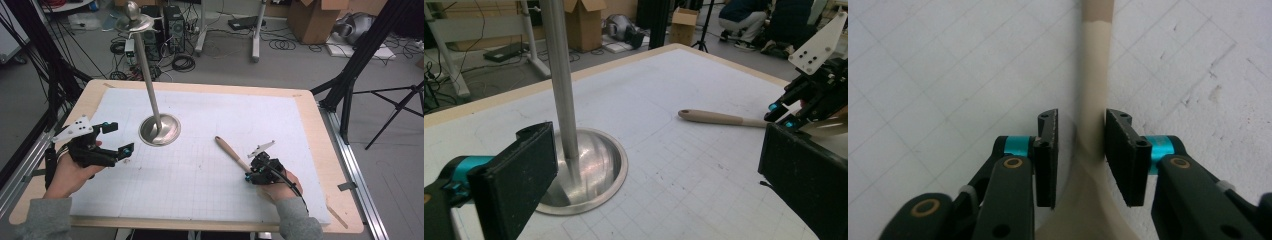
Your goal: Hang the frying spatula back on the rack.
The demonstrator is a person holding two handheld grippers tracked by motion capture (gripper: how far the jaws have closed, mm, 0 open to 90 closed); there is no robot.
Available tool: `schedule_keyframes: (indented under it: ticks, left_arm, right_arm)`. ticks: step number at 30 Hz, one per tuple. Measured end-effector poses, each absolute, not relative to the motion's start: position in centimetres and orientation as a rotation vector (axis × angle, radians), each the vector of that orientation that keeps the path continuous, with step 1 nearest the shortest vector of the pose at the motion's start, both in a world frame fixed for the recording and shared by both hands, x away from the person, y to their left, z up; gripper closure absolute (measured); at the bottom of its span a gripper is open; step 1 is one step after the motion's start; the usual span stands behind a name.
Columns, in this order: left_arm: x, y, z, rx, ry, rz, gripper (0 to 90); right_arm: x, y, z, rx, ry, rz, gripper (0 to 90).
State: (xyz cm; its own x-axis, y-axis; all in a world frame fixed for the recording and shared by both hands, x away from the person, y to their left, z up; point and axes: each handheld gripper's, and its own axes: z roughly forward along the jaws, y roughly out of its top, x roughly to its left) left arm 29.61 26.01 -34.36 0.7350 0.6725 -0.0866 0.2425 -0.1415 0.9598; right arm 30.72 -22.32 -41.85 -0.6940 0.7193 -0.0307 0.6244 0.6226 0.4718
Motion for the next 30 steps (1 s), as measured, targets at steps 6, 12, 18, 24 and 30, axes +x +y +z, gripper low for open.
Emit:
schedule_keyframes:
  ticks: [6, 12, 18, 24, 30]
  left_arm:
    - [29.61, 26.06, -34.36, 1.716, 0.731, 0.438, 2.9]
    - [29.66, 26.06, -34.43, 1.720, 0.732, 0.438, 2.9]
    - [29.67, 26.07, -34.43, 1.716, 0.733, 0.436, 2.9]
    - [29.66, 26.13, -34.40, 1.716, 0.734, 0.438, 2.9]
    - [29.67, 26.17, -34.40, 1.715, 0.733, 0.438, 2.9]
  right_arm:
    - [30.65, -22.55, -41.95, 1.129, 2.616, 0.654, 71.2]
    - [30.56, -22.50, -41.93, 1.130, 2.598, 0.647, 76.7]
    - [30.61, -22.57, -41.88, 1.124, 2.604, 0.653, 77.1]
    - [30.66, -22.87, -41.61, 1.117, 2.608, 0.674, 77.3]
    - [30.57, -23.10, -41.00, 1.113, 2.598, 0.737, 77.3]
